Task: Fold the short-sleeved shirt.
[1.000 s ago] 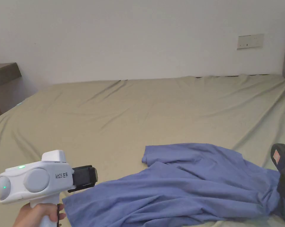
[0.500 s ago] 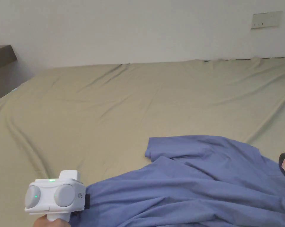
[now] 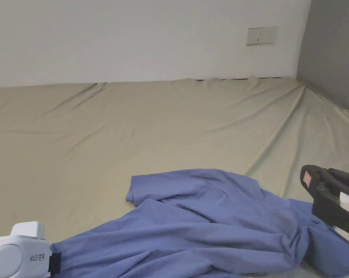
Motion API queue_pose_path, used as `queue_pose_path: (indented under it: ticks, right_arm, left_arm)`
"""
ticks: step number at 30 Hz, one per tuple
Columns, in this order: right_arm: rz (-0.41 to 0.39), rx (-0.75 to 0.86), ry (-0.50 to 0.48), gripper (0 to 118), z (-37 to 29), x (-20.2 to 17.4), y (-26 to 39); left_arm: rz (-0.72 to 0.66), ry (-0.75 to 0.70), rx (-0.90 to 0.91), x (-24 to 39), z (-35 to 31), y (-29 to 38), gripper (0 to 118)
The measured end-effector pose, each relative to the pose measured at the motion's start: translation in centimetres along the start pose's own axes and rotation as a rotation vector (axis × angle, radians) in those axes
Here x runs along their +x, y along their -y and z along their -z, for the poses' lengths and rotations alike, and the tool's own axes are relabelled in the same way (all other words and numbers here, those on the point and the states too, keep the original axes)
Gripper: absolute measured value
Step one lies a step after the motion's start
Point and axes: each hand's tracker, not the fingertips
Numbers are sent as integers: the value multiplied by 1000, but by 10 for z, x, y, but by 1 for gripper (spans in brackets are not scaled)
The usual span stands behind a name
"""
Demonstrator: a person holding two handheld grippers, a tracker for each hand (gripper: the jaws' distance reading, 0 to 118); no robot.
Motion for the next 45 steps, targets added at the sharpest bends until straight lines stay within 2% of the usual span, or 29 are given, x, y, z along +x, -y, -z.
queue_pose_path:
  ticks: [2, 3, 4, 5, 6, 7, 8, 12, 16, 19, 20, 21, 22, 23, 25, 28, 32, 39, 41, 43, 45]
  right_arm:
    - [-10, -143, -28, 101, 30, 13, -11]
    - [-59, -203, -74, 118, 54, 19, -20]
    - [-1, -371, -109, 112, 79, 25, -18]
    - [-155, -258, -142, 113, 100, 26, -36]
    - [-46, -521, -229, 114, 123, 24, -26]
    - [-92, -512, -190, 113, 148, 25, -33]
    - [-78, -630, -182, 113, 176, 25, -33]
    - [-114, -795, -144, 113, 266, 37, -6]
    - [-19, -866, -140, 109, 331, 50, 28]
    - [-21, -877, -133, 98, 357, 54, 48]
    - [-50, -878, -120, 88, 360, 54, 51]
    - [-97, -861, -98, 66, 357, 50, 52]
    - [-136, -845, -94, 20, 351, 43, 52]
    - [-150, -808, -121, 5, 344, 39, 52]
    - [-171, -738, -109, 4, 329, 32, 48]
    - [-135, -639, -109, 4, 307, 31, 35]
    - [-131, -481, -105, 4, 260, 30, 6]
    - [3, -169, -61, 4, 147, 42, -71]
    - [-8, -108, -25, 4, 112, 44, -93]
    - [-57, -11, 41, 4, 73, 44, -113]
    - [-69, 38, 58, 4, 33, 44, -132]
  left_arm:
    - [-3, 4, -7, 2, 4, 3, 0]
    - [-4, 12, -11, 3, 6, 4, 0]
    - [-5, 12, -10, 1, 5, 3, 0]
    - [-2, 14, -9, 1, 5, 3, 0]
    - [-5, 16, -11, 1, 5, 2, 0]
    - [-8, 20, -11, 2, 4, 2, 0]
    - [-8, 23, -16, -1, 4, -1, 0]
    - [-9, 26, -18, 2, 1, -2, 0]
    - [14, 18, -18, 4, 3, -2, 0]
    - [16, 9, -11, 8, 5, -1, 0]
    - [24, 6, -6, 7, 8, -1, 0]
    - [29, 3, 5, 7, 9, -1, 0]
    - [23, 1, 11, 8, 9, -1, 0]
    - [16, 1, 16, 8, 10, -2, 0]
    - [16, 3, 22, 6, 13, -4, 0]
    - [17, -1, 14, 6, 14, -9, 0]
    - [5, -5, 24, -3, 2, -21, 0]
    - [-31, 17, 221, -15, -76, -56, 0]
    - [-30, 41, 286, -15, -108, -65, 0]
    - [-31, 69, 364, -13, -143, -77, 0]
    - [-9, 75, 466, -7, -187, -86, 0]
